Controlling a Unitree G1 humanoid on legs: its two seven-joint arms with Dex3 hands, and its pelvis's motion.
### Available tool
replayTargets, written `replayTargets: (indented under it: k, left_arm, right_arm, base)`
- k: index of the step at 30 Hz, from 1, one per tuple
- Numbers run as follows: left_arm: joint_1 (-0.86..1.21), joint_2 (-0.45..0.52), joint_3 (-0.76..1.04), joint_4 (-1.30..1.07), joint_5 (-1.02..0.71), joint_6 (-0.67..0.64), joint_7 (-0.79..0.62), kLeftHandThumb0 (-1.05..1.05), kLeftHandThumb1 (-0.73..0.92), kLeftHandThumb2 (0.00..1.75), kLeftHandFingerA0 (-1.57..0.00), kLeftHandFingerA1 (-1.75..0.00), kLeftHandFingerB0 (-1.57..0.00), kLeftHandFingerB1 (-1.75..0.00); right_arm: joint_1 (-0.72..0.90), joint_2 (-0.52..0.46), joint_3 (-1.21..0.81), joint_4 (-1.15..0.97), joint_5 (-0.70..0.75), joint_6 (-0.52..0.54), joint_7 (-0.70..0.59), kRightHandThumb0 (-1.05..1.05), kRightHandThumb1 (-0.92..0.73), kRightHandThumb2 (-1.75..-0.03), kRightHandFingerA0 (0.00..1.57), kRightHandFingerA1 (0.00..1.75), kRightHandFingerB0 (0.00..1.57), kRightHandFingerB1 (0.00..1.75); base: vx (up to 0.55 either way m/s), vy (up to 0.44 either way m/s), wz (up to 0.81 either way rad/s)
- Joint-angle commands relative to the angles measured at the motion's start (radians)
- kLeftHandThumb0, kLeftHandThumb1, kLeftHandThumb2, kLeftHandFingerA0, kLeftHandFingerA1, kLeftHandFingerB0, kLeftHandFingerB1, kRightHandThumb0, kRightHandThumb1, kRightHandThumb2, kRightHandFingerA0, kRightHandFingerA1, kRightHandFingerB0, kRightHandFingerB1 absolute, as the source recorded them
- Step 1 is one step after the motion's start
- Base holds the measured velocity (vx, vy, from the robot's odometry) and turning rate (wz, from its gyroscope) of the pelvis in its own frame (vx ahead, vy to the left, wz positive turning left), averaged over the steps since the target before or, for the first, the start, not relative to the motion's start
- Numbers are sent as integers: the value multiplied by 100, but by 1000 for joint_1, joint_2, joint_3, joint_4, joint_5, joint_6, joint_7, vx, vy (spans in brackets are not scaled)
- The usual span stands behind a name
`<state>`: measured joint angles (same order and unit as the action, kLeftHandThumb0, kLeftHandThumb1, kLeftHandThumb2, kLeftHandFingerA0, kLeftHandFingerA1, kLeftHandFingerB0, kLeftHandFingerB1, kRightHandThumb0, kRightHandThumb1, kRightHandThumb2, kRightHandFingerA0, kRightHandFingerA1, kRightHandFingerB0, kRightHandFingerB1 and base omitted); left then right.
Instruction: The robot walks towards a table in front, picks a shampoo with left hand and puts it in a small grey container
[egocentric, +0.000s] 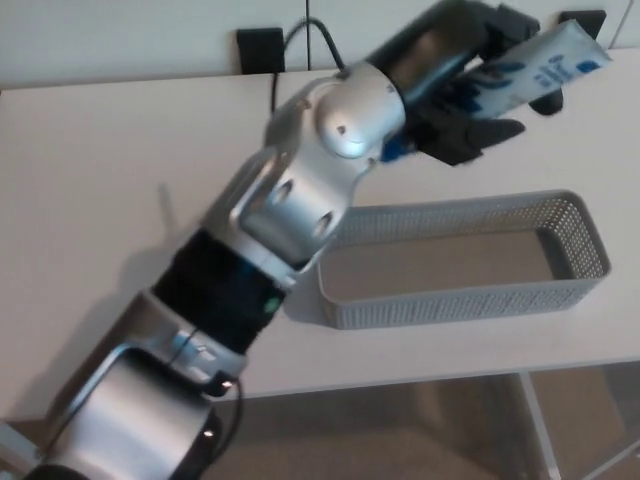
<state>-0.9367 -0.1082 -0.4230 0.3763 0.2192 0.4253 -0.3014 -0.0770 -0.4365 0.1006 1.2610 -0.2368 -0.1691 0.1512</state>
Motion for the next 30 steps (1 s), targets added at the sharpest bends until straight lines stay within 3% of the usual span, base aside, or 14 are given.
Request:
replayTargets:
  k: [1,2,5,6,13,22,30]
  left_arm:
    - [-11,-12,22,105,-19,66,-42,-19,69,80,-112,-140,-83,-119]
    - [-6,9,12,120,-7,57,-59,-27,72,67,-112,-139,-78,-118]
    - [-6,23,15,136,0,70,-65,-21,71,74,-112,-134,-77,-115]
    - [-4,26,17,129,2,82,-63,-21,70,76,-113,-131,-78,-106]
    - [-9,25,36,112,-10,103,-77,-24,69,77,-113,-127,-78,-95]
    - [10,-10,10,63,-4,172,-91,-16,70,81,-110,-130,-78,-98]
    - [7,-40,-8,88,4,154,-88,-18,67,83,-106,-128,-81,-100]
  right_arm:
    - [-7,-9,10,-9,-13,4,-20,-23,-68,-60,61,43,47,37]
    - [-26,-4,11,-12,-12,21,-15,-34,-60,-73,61,52,46,45]
    - [-58,0,4,-14,2,50,23,-34,-62,-75,61,53,45,46]
    - [-70,3,-4,-12,12,66,33,-24,-71,-61,62,44,48,38]
    - [-100,9,-19,-7,22,96,43,-25,-70,-61,63,45,48,38]
    - [-62,3,-21,-15,20,87,39,-25,-70,-60,61,43,48,38]
    - [-79,8,-30,-19,21,99,43,-24,-70,-60,63,45,49,38]
  base:
    - [0,0,0]
    - [0,0,0]
    - [0,0,0]
    - [0,0,0]
    - [0,0,0]
    - [0,0,0]
    - [0,0,0]
